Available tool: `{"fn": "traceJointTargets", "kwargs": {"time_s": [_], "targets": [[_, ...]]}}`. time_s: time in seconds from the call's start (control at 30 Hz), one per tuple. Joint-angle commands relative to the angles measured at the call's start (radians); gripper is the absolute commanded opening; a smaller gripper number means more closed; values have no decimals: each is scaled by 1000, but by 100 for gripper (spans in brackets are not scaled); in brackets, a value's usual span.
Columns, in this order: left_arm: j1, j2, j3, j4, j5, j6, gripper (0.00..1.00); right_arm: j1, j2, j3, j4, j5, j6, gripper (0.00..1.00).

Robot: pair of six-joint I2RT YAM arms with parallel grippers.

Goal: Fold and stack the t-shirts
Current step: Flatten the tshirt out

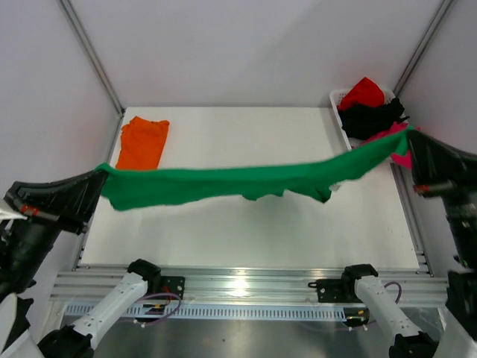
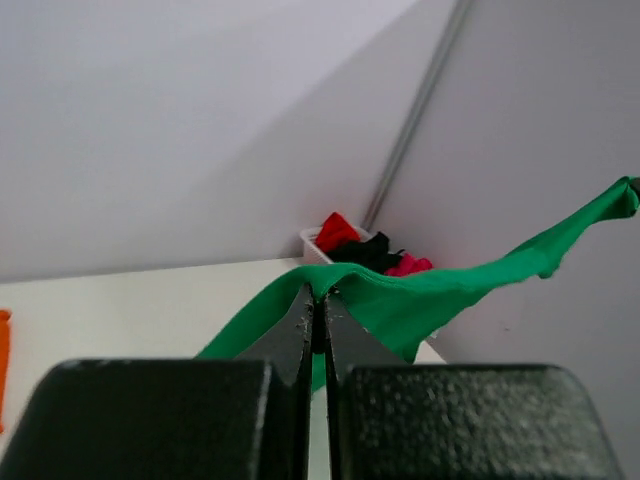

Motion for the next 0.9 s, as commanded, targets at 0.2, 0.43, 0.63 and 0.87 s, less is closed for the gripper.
{"fn": "traceJointTargets", "kwargs": {"time_s": [0.2, 0.43, 0.63, 0.87], "targets": [[4, 83, -25, -50, 80, -13, 1, -5, -30, 142, -22, -35, 73, 0], [4, 252, 15, -120, -186, 16, 1, -5, 58, 66, 23, 14, 62, 0], [4, 425, -6, -165, -389, 33, 1, -3, 165, -95, 84, 32, 61, 0], [10, 716, -86, -104, -480, 82, 1, -3, 298, -241, 153, 72, 35, 0]]}}
